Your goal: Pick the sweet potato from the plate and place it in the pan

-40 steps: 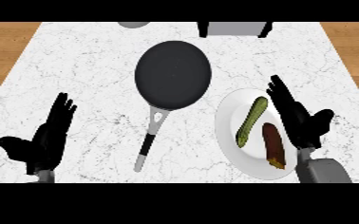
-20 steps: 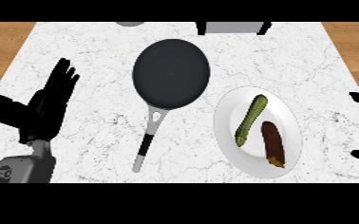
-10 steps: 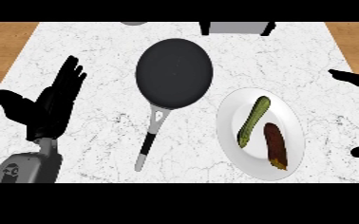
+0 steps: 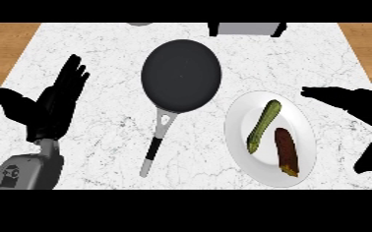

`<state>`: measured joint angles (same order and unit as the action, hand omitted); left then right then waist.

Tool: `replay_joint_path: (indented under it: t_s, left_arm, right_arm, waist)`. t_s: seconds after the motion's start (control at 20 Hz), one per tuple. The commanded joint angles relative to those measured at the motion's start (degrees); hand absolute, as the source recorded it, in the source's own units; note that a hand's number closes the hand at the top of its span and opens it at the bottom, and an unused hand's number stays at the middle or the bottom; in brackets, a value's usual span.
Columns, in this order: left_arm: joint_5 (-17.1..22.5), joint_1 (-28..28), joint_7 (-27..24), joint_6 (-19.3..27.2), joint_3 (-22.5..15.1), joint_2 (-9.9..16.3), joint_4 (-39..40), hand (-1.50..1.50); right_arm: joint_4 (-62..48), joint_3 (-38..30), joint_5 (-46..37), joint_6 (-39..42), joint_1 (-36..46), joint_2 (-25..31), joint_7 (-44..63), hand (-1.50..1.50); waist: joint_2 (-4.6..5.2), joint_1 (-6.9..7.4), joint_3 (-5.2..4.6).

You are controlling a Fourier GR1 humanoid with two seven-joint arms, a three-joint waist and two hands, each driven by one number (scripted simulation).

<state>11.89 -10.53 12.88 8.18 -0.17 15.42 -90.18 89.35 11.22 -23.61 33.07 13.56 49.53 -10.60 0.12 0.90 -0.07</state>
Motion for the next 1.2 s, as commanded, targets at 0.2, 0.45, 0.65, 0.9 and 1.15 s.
replay_joint_path:
  t_s: [0.2,0.45,0.65,0.9,1.15]
  left_arm:
    - [0.75,1.10,2.11,-1.26,1.94,0.00,-2.08,0.00]
    - [-2.83,1.60,-0.15,0.84,-0.26,-2.34,-1.53,0.00]
    - [-2.21,0.37,0.49,-0.47,1.97,-1.16,-0.41,0.00]
    - [-1.93,1.81,-0.93,-2.72,3.40,-1.85,-0.87,0.00]
    - [-4.13,1.24,-1.40,-1.88,2.59,-3.25,0.42,0.00]
  right_arm:
    - [3.83,4.44,-7.00,8.10,-0.34,-1.05,2.47,-1.50]
    - [13.74,6.69,-13.10,8.46,-2.33,-0.75,8.78,-1.50]
    - [17.20,7.04,-18.56,6.87,-5.67,-1.59,9.88,-1.50]
    - [17.09,5.31,-20.63,9.52,-4.85,-8.61,11.17,-1.50]
    - [14.27,10.38,-26.73,8.76,-4.58,-14.41,14.11,-1.50]
  waist:
    - [-0.19,-0.82,0.06]
    - [-0.29,-1.07,0.05]
    - [-0.23,-1.19,0.07]
    - [-0.15,-0.96,0.06]
    - [-0.10,-0.89,0.07]
